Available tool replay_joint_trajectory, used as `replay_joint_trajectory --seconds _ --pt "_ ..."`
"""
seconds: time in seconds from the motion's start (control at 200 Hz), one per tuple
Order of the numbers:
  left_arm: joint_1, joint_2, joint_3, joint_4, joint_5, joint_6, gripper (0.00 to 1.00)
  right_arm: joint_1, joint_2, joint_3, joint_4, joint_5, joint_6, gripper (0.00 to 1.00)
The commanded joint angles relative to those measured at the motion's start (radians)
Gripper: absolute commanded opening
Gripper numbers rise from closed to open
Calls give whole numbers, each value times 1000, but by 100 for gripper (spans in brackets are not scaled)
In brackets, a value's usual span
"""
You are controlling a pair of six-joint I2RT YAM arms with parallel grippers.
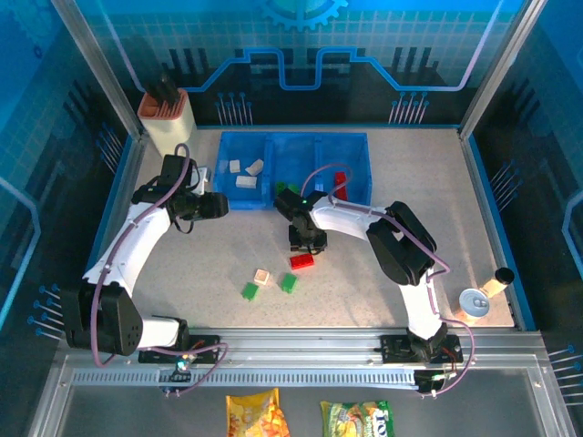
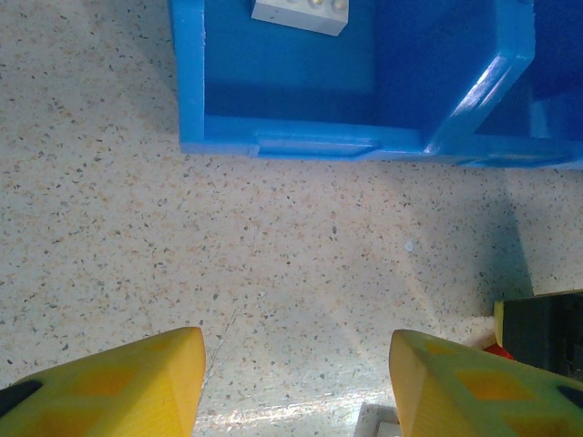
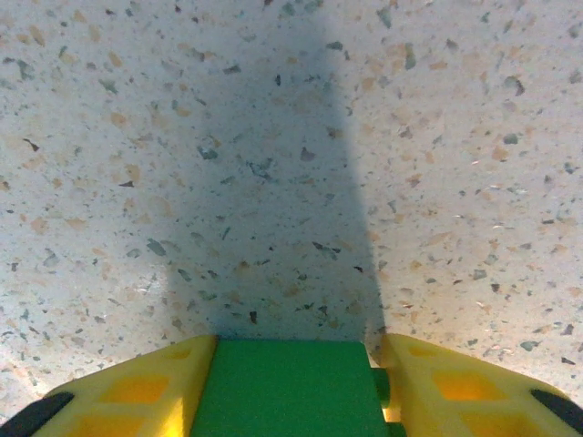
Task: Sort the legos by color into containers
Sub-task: Pick up the lego from the center of the table, then place the lego in the container.
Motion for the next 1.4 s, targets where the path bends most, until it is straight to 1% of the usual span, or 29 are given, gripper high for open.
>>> replay_joint_trajectory --seconds 0.0,0.305,0.555,0.755,0.975,1.161,1.381,1.396 --pt "10 -11 -17 5 -14 16 57 23 -13 -4 23 1 -5 43" --pt "11 -17 -16 8 -11 14 57 21 -25 141 -40 57 -60 43" --pt "11 -26 -17 10 -11 13 57 -6 17 296 -83 67 -101 44" --pt "10 -28 -17 11 -10 14 57 -32 73 427 -131 83 -133 44" --pt "10 -28 -19 11 -12 14 57 -74 142 525 -157 65 -153 44" --pt "12 -12 -10 10 7 12 57 -105 202 604 -195 57 -184 44" --pt "12 -8 -11 7 -9 15 57 -135 262 708 -252 57 -215 44" --pt "11 -7 -11 7 -9 16 57 -137 289 717 -256 57 -216 44"
